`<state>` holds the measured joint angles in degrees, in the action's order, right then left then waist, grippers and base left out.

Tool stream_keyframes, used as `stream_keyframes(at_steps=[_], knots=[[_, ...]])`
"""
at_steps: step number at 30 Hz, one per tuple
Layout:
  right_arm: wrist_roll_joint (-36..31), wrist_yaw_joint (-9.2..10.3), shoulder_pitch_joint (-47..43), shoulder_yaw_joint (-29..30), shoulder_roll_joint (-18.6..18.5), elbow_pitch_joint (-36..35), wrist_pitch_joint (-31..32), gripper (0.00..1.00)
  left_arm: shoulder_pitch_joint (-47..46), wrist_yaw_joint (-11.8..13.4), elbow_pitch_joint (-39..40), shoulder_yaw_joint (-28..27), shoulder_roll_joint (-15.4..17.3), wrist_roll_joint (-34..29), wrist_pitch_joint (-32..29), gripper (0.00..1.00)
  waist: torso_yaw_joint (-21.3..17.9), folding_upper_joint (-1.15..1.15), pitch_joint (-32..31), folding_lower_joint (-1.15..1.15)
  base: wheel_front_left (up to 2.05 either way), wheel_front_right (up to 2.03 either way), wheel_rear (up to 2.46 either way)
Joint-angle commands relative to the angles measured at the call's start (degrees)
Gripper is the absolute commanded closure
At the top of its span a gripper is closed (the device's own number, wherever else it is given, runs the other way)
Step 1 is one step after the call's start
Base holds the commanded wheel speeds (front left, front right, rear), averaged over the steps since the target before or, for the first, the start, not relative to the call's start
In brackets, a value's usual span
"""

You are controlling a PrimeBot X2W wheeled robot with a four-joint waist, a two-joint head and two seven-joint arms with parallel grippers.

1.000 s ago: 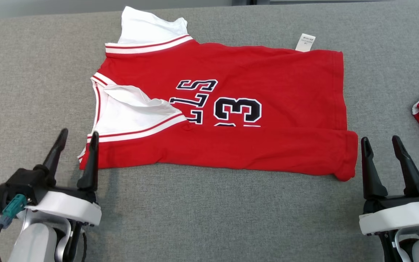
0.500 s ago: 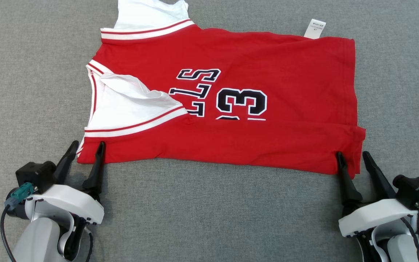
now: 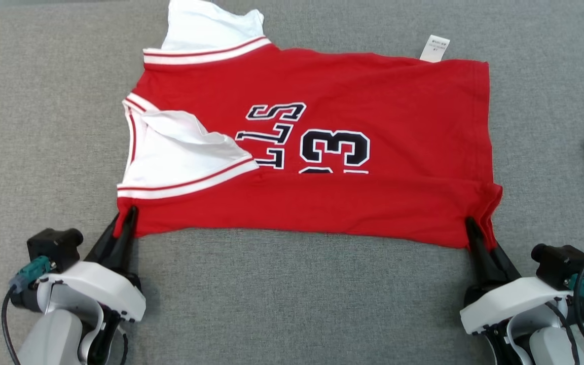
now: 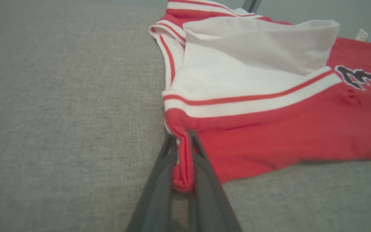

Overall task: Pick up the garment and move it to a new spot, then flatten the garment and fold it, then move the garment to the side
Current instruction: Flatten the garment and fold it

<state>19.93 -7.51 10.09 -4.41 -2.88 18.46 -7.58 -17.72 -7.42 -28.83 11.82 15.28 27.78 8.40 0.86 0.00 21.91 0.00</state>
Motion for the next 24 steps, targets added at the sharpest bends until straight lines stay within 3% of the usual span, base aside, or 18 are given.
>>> stream_keyframes(at_steps=[1, 8, 21, 22, 23, 24], knots=[[0.07, 0.02, -1.68, -0.08, -0.07, 0.62, 0.82, 1.0, 1.98, 0.42, -0.43, 0.14, 0.34, 0.15, -0.68, 1.0, 0.1, 0.0, -0.47, 0.0, 0.0, 0.0, 0.0], [-0.99, 0.01, -5.39, 1.21, -0.23, -4.06, 3.88, 1.0, 10.1, 2.98, 10.19, -0.53, 1.61, 1.67, -3.97, 1.0, 0.55, 0.0, -4.2, 0.0, 0.0, 0.0, 0.0], [-0.79, 0.01, -14.89, 4.44, -2.06, -8.89, 10.16, 1.0, 26.58, 9.47, 26.64, 0.64, 0.69, 3.79, -11.64, 1.0, 1.92, 0.0, -9.58, 0.0, 0.0, 0.0, 0.0], [-0.86, 0.01, -15.1, 4.69, -2.05, -9.04, 10.48, 0.85, 27.0, 9.65, 27.22, 0.76, 0.56, 3.79, -11.76, 1.0, 1.93, 0.0, -9.74, 0.0, 0.0, 0.0, 0.0], [-0.96, 0.01, -15.08, 4.98, -2.01, -9.18, 10.57, 0.54, 27.36, 9.95, 27.72, 0.85, 0.26, 4.05, -11.97, 0.83, 1.93, 0.0, -9.83, 0.0, 0.0, 0.0, 0.0], [-1.16, 0.01, -15.04, 5.12, -1.95, -9.3, 10.69, 0.0, 27.61, 10.14, 27.91, 0.94, 0.08, 4.07, -12.22, 0.55, 1.92, 0.0, -9.91, 0.0, 0.0, 0.0, 0.0]])
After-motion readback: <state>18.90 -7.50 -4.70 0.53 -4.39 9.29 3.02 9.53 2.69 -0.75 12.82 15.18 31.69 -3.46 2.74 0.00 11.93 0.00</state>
